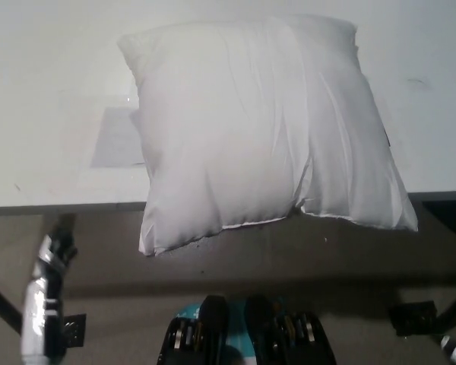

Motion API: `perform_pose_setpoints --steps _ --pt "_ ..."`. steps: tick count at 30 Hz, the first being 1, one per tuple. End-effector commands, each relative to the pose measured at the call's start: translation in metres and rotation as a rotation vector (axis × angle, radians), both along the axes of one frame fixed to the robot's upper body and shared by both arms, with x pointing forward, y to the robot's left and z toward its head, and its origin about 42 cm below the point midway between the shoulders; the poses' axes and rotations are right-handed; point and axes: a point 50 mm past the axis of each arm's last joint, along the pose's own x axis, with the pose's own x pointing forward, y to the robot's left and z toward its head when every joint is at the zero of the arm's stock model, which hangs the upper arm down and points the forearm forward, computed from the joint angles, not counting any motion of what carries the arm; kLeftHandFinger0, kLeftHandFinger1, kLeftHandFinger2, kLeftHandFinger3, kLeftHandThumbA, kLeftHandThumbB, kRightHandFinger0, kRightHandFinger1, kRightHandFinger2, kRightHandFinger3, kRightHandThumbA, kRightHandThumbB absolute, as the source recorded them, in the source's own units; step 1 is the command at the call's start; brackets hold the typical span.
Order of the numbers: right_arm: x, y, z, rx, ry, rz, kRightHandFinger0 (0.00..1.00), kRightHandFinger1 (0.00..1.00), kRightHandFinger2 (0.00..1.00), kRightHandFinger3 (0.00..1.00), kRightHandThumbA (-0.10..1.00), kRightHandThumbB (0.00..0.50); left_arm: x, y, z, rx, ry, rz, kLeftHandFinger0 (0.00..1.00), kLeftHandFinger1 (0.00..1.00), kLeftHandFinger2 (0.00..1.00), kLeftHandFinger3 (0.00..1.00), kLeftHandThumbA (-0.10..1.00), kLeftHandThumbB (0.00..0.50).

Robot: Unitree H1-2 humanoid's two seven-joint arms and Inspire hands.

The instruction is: The robot uses both hands to lift the pillow and then drops it on the table

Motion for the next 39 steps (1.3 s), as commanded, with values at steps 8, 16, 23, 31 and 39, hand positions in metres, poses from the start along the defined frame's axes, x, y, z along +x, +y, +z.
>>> perform_pose_setpoints --steps 8,16,23,31,39 --pt "0.07 -0.034 0.144 -0.058 -0.304 -0.009 1.0 1.0 1.0 1.0 1.0 0.18 0.052 0.026 0.149 0.074 -0.45 0.065 1.0 1.0 1.0 1.0 1.0 0.3" --pt "0.169 -0.036 0.214 -0.01 -0.292 0.035 1.0 1.0 1.0 1.0 1.0 0.325 0.134 0.03 0.229 0.083 -0.479 0.1 1.0 1.0 1.0 1.0 1.0 0.285" --pt "0.231 -0.006 0.24 0.018 -0.231 0.073 1.0 1.0 1.0 1.0 1.0 0.37 0.2 0.02 0.248 0.059 -0.4 0.08 1.0 1.0 1.0 1.0 1.0 0.217" --pt "0.286 0.032 0.251 0.081 -0.155 0.115 1.0 1.0 1.0 1.0 1.0 0.317 0.242 -0.031 0.247 -0.03 -0.308 0.021 1.0 1.0 1.0 1.0 1.0 0.156" --pt "0.307 0.063 0.223 0.11 -0.073 0.129 1.0 1.0 1.0 1.0 1.0 0.291 0.267 -0.066 0.217 -0.036 -0.196 0.025 1.0 1.0 1.0 1.0 1.0 0.111"
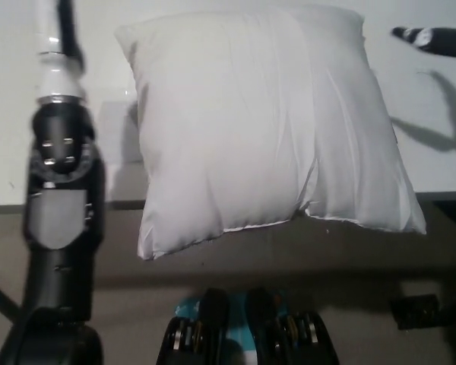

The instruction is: The robot uses both hands to lift the pillow and then drops it on the table

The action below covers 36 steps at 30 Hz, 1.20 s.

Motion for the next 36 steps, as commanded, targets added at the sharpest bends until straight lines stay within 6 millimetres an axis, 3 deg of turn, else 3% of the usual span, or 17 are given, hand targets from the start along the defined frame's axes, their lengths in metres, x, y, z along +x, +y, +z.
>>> perform_pose_setpoints --steps 1,5,10,13,14,17,21,28,30,32,35,36 --pt "0.012 0.008 0.019 0.009 -0.034 -0.003 1.0 1.0 1.0 1.0 1.0 0.278 0.008 -0.01 0.017 -0.003 -0.053 0.065 1.0 1.0 1.0 1.0 1.0 0.113" --pt "0.02 0.016 -0.003 0.041 0.046 -0.017 1.0 1.0 1.0 1.0 1.0 0.257 0.012 -0.016 -0.015 0.011 0.015 0.054 1.0 1.0 1.0 1.0 1.0 0.095" --pt "0.03 0.014 -0.037 0.083 0.132 -0.021 1.0 1.0 1.0 1.0 1.0 0.233 0.014 -0.018 -0.059 -0.003 0.126 0.057 1.0 1.0 1.0 1.0 1.0 0.111" --pt "0.032 0.012 -0.064 0.101 0.187 -0.033 1.0 1.0 1.0 1.0 1.0 0.229 0.013 -0.015 -0.088 -0.01 0.192 0.055 1.0 1.0 1.0 1.0 1.0 0.078" --pt "0.032 0.009 -0.075 0.103 0.217 -0.045 1.0 1.0 1.0 1.0 1.0 0.254 0.013 -0.013 -0.099 -0.012 0.211 0.054 1.0 1.0 1.0 1.0 1.0 0.04" --pt "0.031 0.003 -0.095 0.117 0.266 -0.064 1.0 1.0 1.0 1.0 1.0 0.243 0.012 -0.01 -0.113 0.006 0.236 0.062 1.0 1.0 1.0 1.0 1.0 0.01" --pt "0.029 0.0 -0.112 0.128 0.31 -0.079 1.0 1.0 1.0 1.0 1.0 0.249 0.012 -0.009 -0.122 0.015 0.261 0.069 1.0 1.0 1.0 1.0 1.0 0.047" --pt "0.025 0.004 -0.143 0.177 0.379 -0.086 1.0 1.0 1.0 1.0 1.0 0.268 0.007 -0.027 -0.136 -0.034 0.32 0.031 1.0 1.0 1.0 1.0 1.0 0.1" --pt "0.024 0.006 -0.146 0.179 0.388 -0.085 1.0 1.0 1.0 1.0 1.0 0.265 0.006 -0.031 -0.139 -0.051 0.327 0.018 1.0 1.0 1.0 1.0 1.0 0.101" --pt "0.024 0.013 -0.151 0.182 0.392 -0.081 1.0 1.0 1.0 1.0 1.0 0.262 0.005 -0.042 -0.141 -0.068 0.331 -0.002 1.0 1.0 1.0 1.0 1.0 0.067" --pt "0.025 0.027 -0.159 0.172 0.41 -0.055 1.0 1.0 1.0 1.0 1.0 0.248 0.004 -0.058 -0.142 -0.112 0.36 -0.05 1.0 1.0 1.0 1.0 1.0 0.088" --pt "0.024 0.035 -0.163 0.161 0.41 -0.033 1.0 1.0 1.0 1.0 1.0 0.22 0.005 -0.068 -0.144 -0.108 0.381 -0.062 1.0 1.0 1.0 1.0 1.0 0.082"
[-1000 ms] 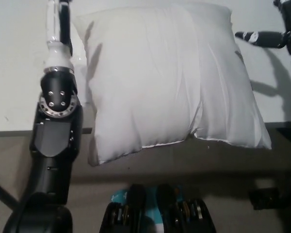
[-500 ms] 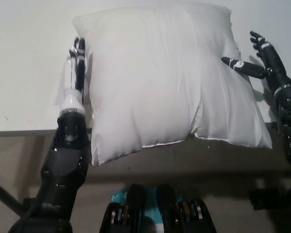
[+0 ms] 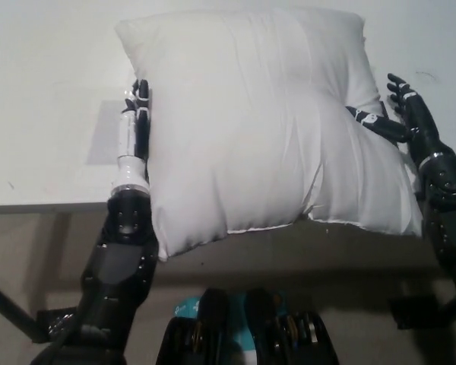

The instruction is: The robot uses both hands to lift the pillow and then drops it on the table

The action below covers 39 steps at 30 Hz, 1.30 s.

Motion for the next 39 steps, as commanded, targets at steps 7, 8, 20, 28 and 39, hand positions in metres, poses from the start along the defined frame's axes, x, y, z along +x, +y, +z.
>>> perform_pose_setpoints --steps 7,8,20,28,39 --pt "-0.002 0.051 -0.023 0.006 0.008 0.071 1.0 1.0 1.0 1.0 1.0 0.227 0.006 -0.065 0.009 -0.089 0.018 -0.114 1.0 1.0 1.0 1.0 1.0 0.131" --pt "-0.002 0.057 -0.026 0.011 0.022 0.083 1.0 1.0 1.0 1.0 1.0 0.226 0.003 -0.076 0.007 -0.103 0.027 -0.126 1.0 1.0 1.0 1.0 1.0 0.089" --pt "-0.01 0.109 -0.032 0.046 0.041 0.217 1.0 1.0 1.0 1.0 1.0 0.289 -0.013 -0.111 -0.019 -0.076 0.114 -0.202 1.0 1.0 1.0 1.0 1.0 0.121" --pt "-0.017 0.14 -0.032 0.117 0.089 0.318 1.0 1.0 1.0 1.0 1.0 0.354 -0.014 -0.109 -0.024 -0.065 0.131 -0.231 1.0 1.0 1.0 1.0 1.0 0.119" --pt "-0.034 0.165 -0.03 0.142 -0.025 0.357 1.0 1.0 1.0 1.0 1.0 0.367 -0.019 -0.117 -0.026 -0.109 0.126 -0.306 1.0 1.0 1.0 1.0 1.0 0.139"
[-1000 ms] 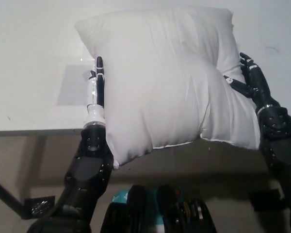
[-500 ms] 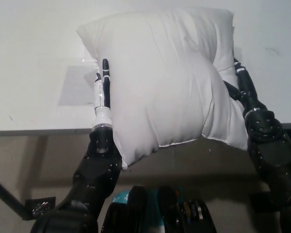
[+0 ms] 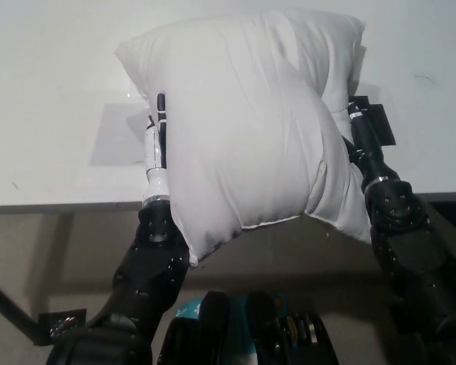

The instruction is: The robot uses both hands to lift the pillow and then drops it on the table

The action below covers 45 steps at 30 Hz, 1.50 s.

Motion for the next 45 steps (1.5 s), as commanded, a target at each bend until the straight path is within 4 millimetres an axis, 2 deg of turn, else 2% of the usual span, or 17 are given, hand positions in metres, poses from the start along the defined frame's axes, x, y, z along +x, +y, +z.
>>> perform_pose_setpoints --steps 1,3,6,7,9,12,14,15,17,22,24,26,31,32,33,37,45 --pt "-0.017 0.087 0.001 0.04 0.003 0.237 1.0 1.0 1.0 1.0 1.0 0.366 -0.015 -0.08 0.001 -0.021 0.035 -0.286 1.0 1.0 1.0 1.0 1.0 0.148" --pt "-0.018 0.09 0.003 0.05 -0.012 0.243 1.0 1.0 1.0 1.0 1.0 0.351 -0.014 -0.079 0.004 -0.025 0.027 -0.293 1.0 1.0 1.0 1.0 1.0 0.15" --pt "-0.018 0.093 0.01 0.065 -0.037 0.247 1.0 1.0 1.0 1.0 1.0 0.364 -0.014 -0.08 0.012 -0.027 -0.043 -0.312 1.0 1.0 1.0 1.0 1.0 0.097" --pt "-0.018 0.093 0.011 0.064 -0.041 0.248 1.0 1.0 1.0 1.0 1.0 0.384 -0.014 -0.08 0.013 -0.028 -0.056 -0.315 1.0 1.0 1.0 1.0 1.0 0.118" --pt "-0.018 0.093 0.018 0.08 -0.074 0.253 1.0 1.0 1.0 1.0 1.0 0.32 -0.012 -0.082 0.02 -0.019 -0.064 -0.307 1.0 1.0 1.0 1.0 1.0 0.111" --pt "-0.017 0.093 0.034 0.136 -0.154 0.252 1.0 1.0 1.0 1.0 1.0 0.3 -0.009 -0.086 0.042 -0.016 -0.114 -0.294 1.0 1.0 1.0 1.0 1.0 0.124" --pt "-0.014 0.091 0.044 0.151 -0.168 0.253 1.0 1.0 1.0 1.0 1.0 0.349 -0.008 -0.088 0.054 -0.008 -0.152 -0.287 1.0 1.0 1.0 1.0 1.0 0.127" --pt "-0.014 0.088 0.057 0.153 -0.186 0.246 1.0 1.0 1.0 1.0 1.0 0.367 -0.007 -0.089 0.067 -0.002 -0.176 -0.279 1.0 1.0 1.0 1.0 1.0 0.168" --pt "-0.014 0.084 0.077 0.176 -0.2 0.239 1.0 1.0 1.0 1.0 1.0 0.392 -0.007 -0.09 0.083 -0.005 -0.216 -0.283 1.0 1.0 1.0 1.0 1.0 0.188" --pt "-0.018 0.077 0.122 0.239 -0.297 0.234 1.0 1.0 1.0 1.0 1.0 0.395 -0.008 -0.092 0.127 -0.02 -0.342 -0.317 1.0 1.0 1.0 1.0 1.0 0.181" --pt "-0.02 0.074 0.143 0.243 -0.344 0.239 1.0 1.0 1.0 1.0 1.0 0.437 -0.01 -0.093 0.147 -0.031 -0.399 -0.326 1.0 1.0 1.0 1.0 1.0 0.216" --pt "-0.024 0.069 0.169 0.232 -0.435 0.246 1.0 1.0 1.0 1.0 1.0 0.41 -0.012 -0.096 0.175 -0.025 -0.461 -0.319 1.0 1.0 1.0 1.0 1.0 0.242" --pt "-0.041 0.063 0.211 0.236 -0.552 0.25 1.0 1.0 1.0 1.0 1.0 0.45 -0.028 -0.101 0.229 0.001 -0.609 -0.328 1.0 1.0 1.0 1.0 1.0 0.237" --pt "-0.053 0.06 0.232 0.232 -0.609 0.262 1.0 1.0 1.0 1.0 1.0 0.449 -0.036 -0.104 0.252 -0.008 -0.655 -0.344 1.0 1.0 1.0 1.0 1.0 0.292" --pt "-0.06 0.059 0.241 0.22 -0.642 0.273 1.0 1.0 1.0 1.0 1.0 0.426 -0.041 -0.104 0.261 -0.004 -0.682 -0.344 1.0 1.0 1.0 1.0 1.0 0.3" --pt "-0.091 0.052 0.289 0.214 -0.795 0.259 1.0 1.0 1.0 1.0 1.0 0.424 -0.066 -0.102 0.304 0.033 -0.831 -0.334 1.0 1.0 1.0 1.0 1.0 0.268" --pt "-0.137 0.039 0.346 0.124 -1.021 0.212 1.0 1.0 1.0 1.0 1.0 0.449 -0.098 -0.087 0.364 0.055 -1.007 -0.292 1.0 1.0 1.0 1.0 1.0 0.288"
